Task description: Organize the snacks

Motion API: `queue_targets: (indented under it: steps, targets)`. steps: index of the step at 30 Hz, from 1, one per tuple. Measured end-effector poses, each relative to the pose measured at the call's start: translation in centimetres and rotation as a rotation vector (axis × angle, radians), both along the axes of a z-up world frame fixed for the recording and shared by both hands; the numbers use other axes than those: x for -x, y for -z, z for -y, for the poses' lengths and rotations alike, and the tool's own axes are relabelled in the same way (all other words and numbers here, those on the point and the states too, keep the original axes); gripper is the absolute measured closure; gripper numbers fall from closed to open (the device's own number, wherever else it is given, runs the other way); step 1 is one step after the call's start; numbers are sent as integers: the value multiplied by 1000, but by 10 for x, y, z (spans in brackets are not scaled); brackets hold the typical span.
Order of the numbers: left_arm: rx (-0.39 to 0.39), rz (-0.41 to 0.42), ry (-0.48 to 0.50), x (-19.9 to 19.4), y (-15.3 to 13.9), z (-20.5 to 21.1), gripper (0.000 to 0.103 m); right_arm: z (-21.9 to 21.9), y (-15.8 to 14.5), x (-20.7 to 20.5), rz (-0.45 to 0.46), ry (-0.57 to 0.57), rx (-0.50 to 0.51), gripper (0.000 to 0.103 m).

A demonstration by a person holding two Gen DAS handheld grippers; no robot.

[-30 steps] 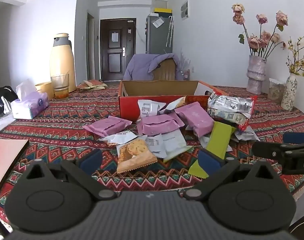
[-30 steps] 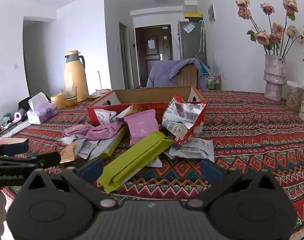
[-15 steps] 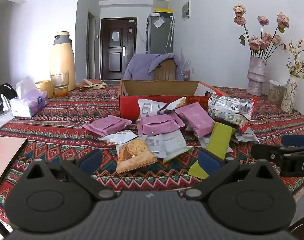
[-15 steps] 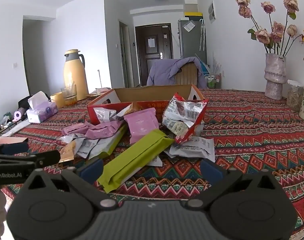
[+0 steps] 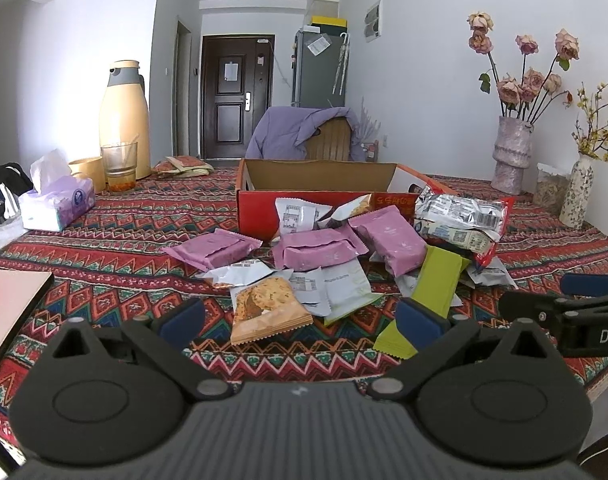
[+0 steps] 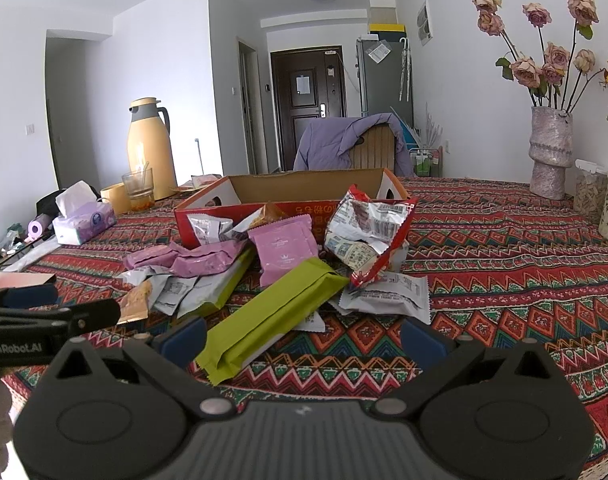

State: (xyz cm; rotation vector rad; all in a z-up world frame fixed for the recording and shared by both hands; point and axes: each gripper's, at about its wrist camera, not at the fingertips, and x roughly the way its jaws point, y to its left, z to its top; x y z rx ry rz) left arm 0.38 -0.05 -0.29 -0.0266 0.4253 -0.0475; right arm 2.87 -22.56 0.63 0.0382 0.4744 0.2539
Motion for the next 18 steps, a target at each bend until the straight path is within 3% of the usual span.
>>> queue_targets:
  steps: [18]
  targets:
    - [8,-2,2,1,1,-1,0,0,0,-1,-1,0,1,0]
